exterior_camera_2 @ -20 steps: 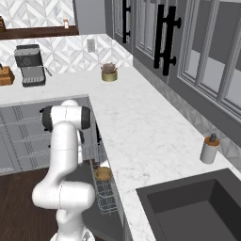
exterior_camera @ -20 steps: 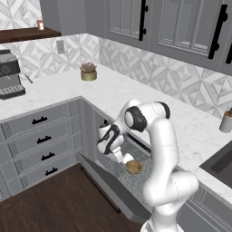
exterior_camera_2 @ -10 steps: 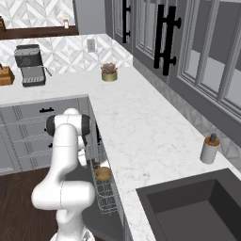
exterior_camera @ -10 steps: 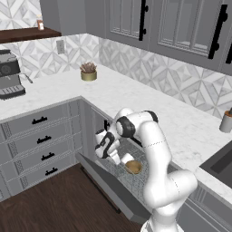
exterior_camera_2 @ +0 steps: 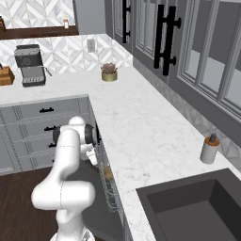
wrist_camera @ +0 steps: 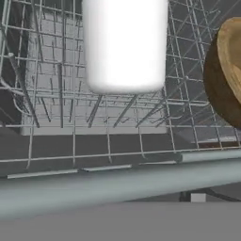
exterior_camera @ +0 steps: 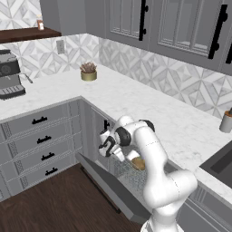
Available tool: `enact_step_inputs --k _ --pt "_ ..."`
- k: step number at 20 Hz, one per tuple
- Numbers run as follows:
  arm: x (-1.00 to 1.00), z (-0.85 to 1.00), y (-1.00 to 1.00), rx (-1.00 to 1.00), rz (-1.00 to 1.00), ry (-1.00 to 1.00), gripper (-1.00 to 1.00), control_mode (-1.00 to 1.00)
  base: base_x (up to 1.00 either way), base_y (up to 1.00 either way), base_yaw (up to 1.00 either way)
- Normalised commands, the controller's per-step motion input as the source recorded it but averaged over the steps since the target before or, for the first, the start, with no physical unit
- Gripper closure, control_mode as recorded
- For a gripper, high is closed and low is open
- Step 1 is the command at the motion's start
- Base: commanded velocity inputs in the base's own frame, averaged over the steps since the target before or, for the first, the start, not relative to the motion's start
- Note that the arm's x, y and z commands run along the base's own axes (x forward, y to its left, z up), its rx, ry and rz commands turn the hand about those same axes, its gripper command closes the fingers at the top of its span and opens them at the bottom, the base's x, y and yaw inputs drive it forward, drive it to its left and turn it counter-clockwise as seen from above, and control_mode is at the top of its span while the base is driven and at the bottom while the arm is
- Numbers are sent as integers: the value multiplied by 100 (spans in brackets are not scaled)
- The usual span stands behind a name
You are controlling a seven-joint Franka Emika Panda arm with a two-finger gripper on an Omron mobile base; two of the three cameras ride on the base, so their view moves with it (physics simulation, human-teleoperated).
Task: Pick up the cup and bowl from the counter, place them in the dishwasher, and close the dishwasher door.
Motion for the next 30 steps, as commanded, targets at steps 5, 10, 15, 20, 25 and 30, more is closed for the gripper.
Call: enact_step_inputs --k 5,10,15,20,25,30 --pt "69 -13 -63 -5 -3 0 -100 -100 0 0 0" --pt "0 11 -19 -9 -1 -7 -100 -100 0 0 0" --pt "-92 74 57 -11 8 -23 -100 -100 0 0 0" --pt "-88 79 31 0 1 -15 -100 -100 0 0 0" --pt "-100 37 16 9 0 -9 -100 -100 0 0 0" --pt "-87 87 4 19 0 -14 -100 -100 0 0 0"
